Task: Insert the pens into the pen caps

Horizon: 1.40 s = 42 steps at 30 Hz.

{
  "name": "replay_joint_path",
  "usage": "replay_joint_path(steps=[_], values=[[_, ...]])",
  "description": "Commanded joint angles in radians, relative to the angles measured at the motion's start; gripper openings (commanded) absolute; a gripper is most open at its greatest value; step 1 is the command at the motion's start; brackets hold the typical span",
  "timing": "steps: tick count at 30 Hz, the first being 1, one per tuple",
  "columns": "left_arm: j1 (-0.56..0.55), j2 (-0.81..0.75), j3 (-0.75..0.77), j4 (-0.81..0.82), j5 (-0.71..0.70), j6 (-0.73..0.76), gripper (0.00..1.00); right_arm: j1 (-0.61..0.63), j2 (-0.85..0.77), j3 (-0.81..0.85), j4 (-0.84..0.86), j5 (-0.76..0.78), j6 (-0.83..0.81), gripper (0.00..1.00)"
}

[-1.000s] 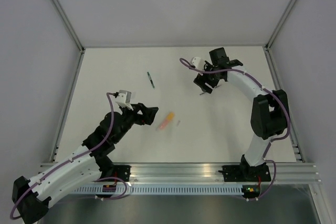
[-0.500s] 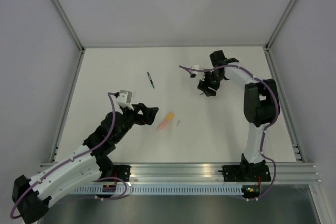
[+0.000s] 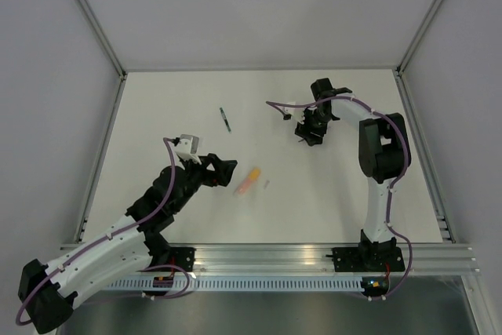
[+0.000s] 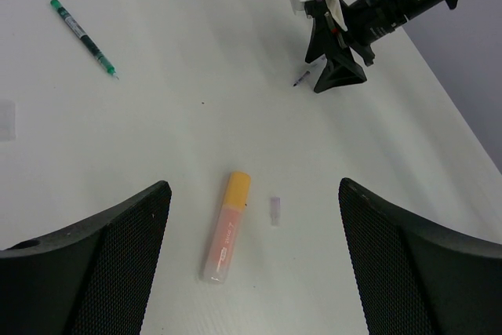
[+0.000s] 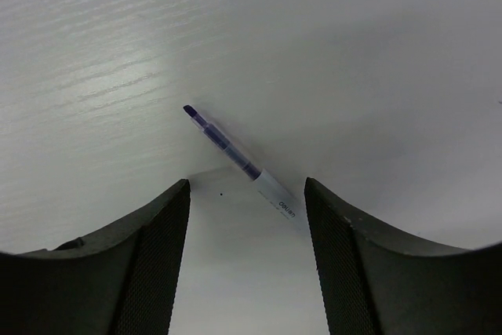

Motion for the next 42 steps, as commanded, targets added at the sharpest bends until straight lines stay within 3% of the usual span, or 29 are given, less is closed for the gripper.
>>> replay_joint_path(steps=[1,4,9,12,24,34,42], values=[[0.002,-0.018,0.009,0.039,-0.026,0.036,0.92,0.001,0.059,0.015,0.008,-0.012,-0.026,0.64],[0.002,-0.024,0.009,0.034,-0.035,0.037,0.92,-0.002,0.076,0.025,-0.007,-0.008,-0.020,0.50],[0.002,-0.036,0.009,0.031,-0.032,0.036,0.92,-0.001,0.064,0.009,0.014,0.018,0.003,0.17],[0.002,-0.045,0.006,0.028,-0.035,0.034,0.92,-0.002,0.050,-0.012,0.050,0.037,0.035,0.11],[0.002,-0.065,-0.002,0.027,-0.032,0.030,0.92,0.003,0.036,-0.064,0.126,0.061,0.193,0.00],[0.002,-0.064,-0.008,0.042,0.010,0.022,0.92,0.070,0.093,0.005,0.200,0.071,0.580,0.00],[0.002,-0.081,-0.017,0.045,0.037,0.014,0.92,0.101,0.093,0.035,0.203,0.200,0.808,0.00]])
